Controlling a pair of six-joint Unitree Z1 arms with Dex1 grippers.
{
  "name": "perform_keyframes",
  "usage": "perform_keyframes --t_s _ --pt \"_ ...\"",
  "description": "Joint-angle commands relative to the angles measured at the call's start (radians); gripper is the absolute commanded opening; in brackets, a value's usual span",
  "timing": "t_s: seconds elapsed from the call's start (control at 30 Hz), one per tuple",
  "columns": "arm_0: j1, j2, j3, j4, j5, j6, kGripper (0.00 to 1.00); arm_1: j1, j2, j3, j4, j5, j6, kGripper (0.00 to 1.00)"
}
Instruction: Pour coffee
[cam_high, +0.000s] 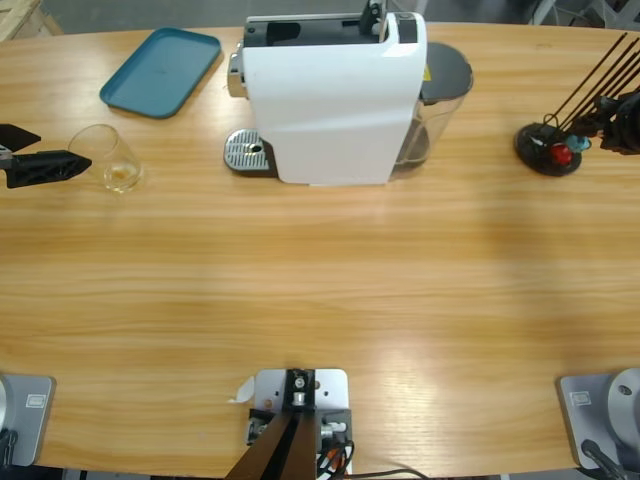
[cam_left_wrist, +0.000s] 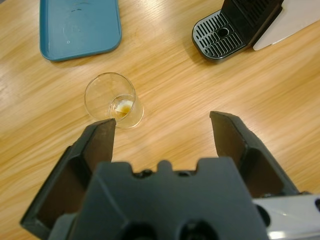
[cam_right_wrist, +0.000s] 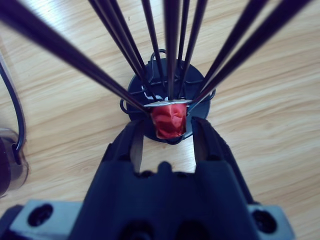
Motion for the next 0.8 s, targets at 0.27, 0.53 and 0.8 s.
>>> perform_keyframes --t_s 0.27,0.53,0.8 --pt "-0.006 0.013 0.041 -0.010 0.012 -0.007 0.816 -0.015 0.013 0.000 -0.020 -0.024 -0.021 0.255" --pt "-0.006 0.013 0.041 -0.010 0.012 -0.007 0.816 -0.015 0.013 0.001 -0.022 -0.034 -0.021 0.131" --pt "-0.006 0.016 0.041 -0.010 0.012 -0.009 0.816 -0.015 0.003 0.004 -0.022 -0.035 -0.021 0.131"
